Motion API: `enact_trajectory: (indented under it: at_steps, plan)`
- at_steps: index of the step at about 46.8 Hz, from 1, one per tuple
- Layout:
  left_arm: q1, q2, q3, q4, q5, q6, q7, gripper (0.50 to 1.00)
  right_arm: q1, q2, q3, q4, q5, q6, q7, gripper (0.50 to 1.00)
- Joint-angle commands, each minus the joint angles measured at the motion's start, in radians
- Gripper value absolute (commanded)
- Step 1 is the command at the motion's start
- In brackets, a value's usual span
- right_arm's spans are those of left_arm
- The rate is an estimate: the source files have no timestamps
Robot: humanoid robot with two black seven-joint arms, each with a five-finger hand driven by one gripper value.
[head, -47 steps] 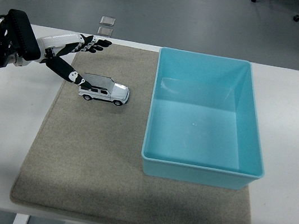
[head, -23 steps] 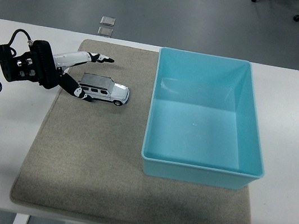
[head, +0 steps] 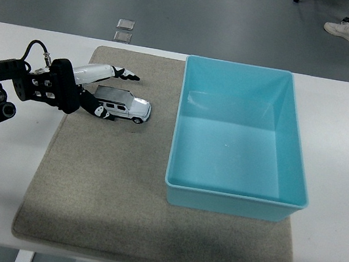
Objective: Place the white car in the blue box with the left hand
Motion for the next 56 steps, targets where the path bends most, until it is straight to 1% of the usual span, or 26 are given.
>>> enact_trajectory:
  at_steps: [1, 2, 4, 7, 16, 24, 33, 40, 43, 48, 56]
  plan:
    - [-0.001, 0.001, 0.0, -0.002, 0.003, -0.003, -0.002, 0.69, 0.0, 0.0, 0.0, 0.0, 0.0, 0.0, 0.0, 0.936]
    - [-0.002, 0.001, 0.0, -0.002, 0.006, -0.005, -0.002, 0.66, 0.0, 0.0, 0.0, 0.0, 0.0, 0.0, 0.0, 0.936]
    - [-0.004, 0.001, 0.0, -0.004, 0.014, -0.005, -0.002, 0.583, 0.0, 0.0, 0.0, 0.0, 0.0, 0.0, 0.0, 0.936]
    - [-0.007, 0.003, 0.0, -0.004, 0.032, -0.006, -0.002, 0.5, 0.0, 0.0, 0.0, 0.0, 0.0, 0.0, 0.0, 0.936]
    - [-0.007, 0.006, 0.0, -0.005, 0.068, -0.012, -0.002, 0.5, 0.0, 0.0, 0.0, 0.0, 0.0, 0.0, 0.0, 0.936]
    - [-0.034, 0.014, -0.001, -0.007, 0.066, -0.025, -0.002, 0.5, 0.0, 0.0, 0.0, 0.0, 0.0, 0.0, 0.0, 0.936]
    - [-0.054, 0.075, -0.007, -0.051, 0.054, -0.035, -0.002, 0.5, 0.0, 0.0, 0.0, 0.0, 0.0, 0.0, 0.0, 0.936]
    - [-0.094, 0.146, -0.012, -0.117, 0.048, -0.097, -0.002, 0.5, 0.0, 0.0, 0.0, 0.0, 0.0, 0.0, 0.0, 0.936]
    - [-0.108, 0.164, -0.015, -0.14, 0.043, -0.107, -0.002, 0.5, 0.0, 0.0, 0.0, 0.0, 0.0, 0.0, 0.0, 0.936]
    - [-0.139, 0.175, -0.016, -0.166, 0.002, -0.113, -0.002, 0.5, 0.0, 0.0, 0.0, 0.0, 0.0, 0.0, 0.0, 0.936]
    - [-0.237, 0.176, -0.016, -0.192, -0.047, -0.166, 0.0, 0.5, 0.0, 0.0, 0.0, 0.0, 0.0, 0.0, 0.0, 0.936]
